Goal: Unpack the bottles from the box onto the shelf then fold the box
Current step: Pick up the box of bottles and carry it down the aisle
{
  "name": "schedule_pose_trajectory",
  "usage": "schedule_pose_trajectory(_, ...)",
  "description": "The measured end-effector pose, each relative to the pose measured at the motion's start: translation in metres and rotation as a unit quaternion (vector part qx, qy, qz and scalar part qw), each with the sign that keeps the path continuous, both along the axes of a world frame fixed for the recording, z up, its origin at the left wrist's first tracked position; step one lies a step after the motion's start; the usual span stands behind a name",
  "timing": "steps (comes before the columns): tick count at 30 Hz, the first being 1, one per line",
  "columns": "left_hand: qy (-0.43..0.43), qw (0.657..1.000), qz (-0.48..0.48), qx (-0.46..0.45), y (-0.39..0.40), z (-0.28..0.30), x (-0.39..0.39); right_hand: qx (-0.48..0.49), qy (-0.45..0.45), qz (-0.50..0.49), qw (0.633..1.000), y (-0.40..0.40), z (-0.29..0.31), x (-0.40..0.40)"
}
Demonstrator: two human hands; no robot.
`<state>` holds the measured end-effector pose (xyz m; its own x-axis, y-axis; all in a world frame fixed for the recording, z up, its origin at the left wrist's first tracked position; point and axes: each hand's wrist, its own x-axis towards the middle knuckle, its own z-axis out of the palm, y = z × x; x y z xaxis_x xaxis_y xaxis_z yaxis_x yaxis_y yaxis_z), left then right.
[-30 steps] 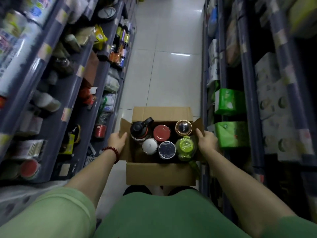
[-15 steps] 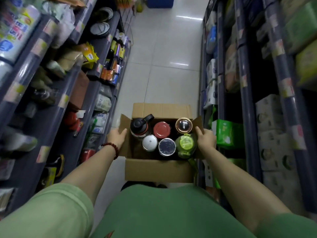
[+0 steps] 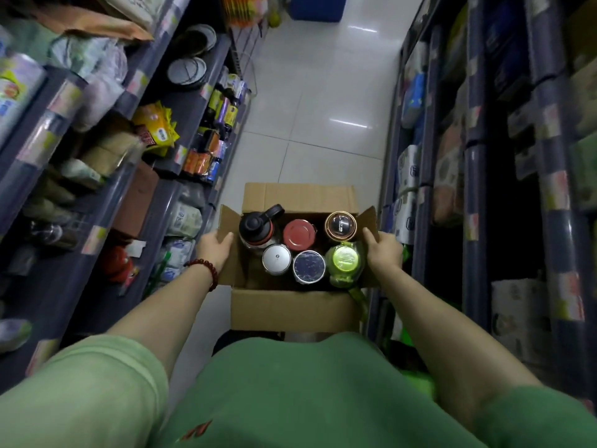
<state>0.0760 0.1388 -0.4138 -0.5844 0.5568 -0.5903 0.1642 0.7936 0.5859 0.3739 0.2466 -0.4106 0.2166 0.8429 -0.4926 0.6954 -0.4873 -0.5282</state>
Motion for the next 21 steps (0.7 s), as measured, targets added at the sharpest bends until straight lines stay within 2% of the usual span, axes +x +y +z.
schedule_pose_trajectory(11,0.019,0.982,0.19,0.01,0.036,-0.011,0.033,-0.012,-0.002,0.218,0.976,0.147,0.017,-0.044)
schedule_pose_trajectory(21,0.021,0.939,0.344,0.01,0.02,-0.011,0.018,-0.023,0.004,0.387,0.922,0.189,0.019,-0.133)
